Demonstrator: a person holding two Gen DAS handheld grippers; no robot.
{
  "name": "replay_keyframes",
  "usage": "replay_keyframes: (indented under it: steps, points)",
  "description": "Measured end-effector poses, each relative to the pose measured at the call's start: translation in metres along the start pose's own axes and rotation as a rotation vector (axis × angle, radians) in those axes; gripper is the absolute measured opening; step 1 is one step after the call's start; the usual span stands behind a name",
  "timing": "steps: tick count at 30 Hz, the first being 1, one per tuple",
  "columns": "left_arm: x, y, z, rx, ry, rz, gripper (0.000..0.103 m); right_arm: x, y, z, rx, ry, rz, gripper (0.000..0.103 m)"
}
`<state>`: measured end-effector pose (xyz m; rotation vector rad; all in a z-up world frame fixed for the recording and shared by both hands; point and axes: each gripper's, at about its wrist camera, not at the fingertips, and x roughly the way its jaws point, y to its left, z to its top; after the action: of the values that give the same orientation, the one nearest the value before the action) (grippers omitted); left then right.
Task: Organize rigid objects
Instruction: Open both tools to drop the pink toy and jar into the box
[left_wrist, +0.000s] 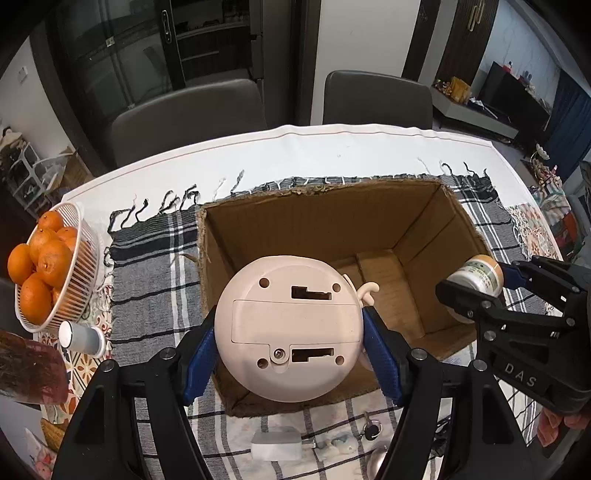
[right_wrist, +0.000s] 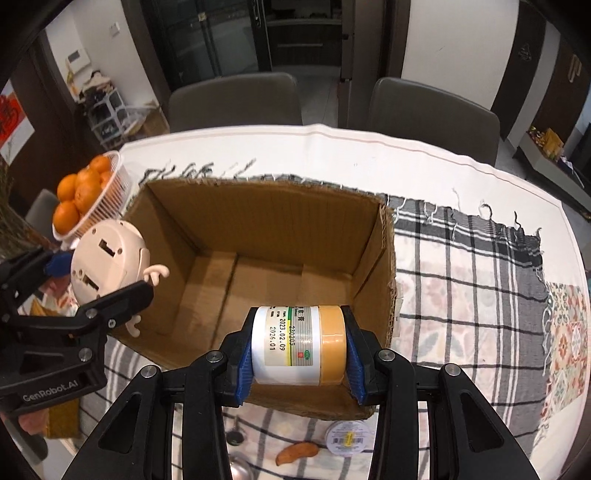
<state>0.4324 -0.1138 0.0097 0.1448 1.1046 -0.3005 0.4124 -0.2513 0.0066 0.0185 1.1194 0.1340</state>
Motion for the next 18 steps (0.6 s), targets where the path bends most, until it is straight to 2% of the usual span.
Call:
replay_keyframes:
  steps: [10,18]
  points:
    - [0.023,-0.001,-0.001,-0.035,0.044,-0.014,0.072,0.02,-0.003,0.0,0.009,0.051,0.018,0.041]
    - [0.006,-0.004,-0.003,-0.047,-0.003,-0.014,0.072,0.016,-0.004,0.0,0.027,0.032,0.039,0.048]
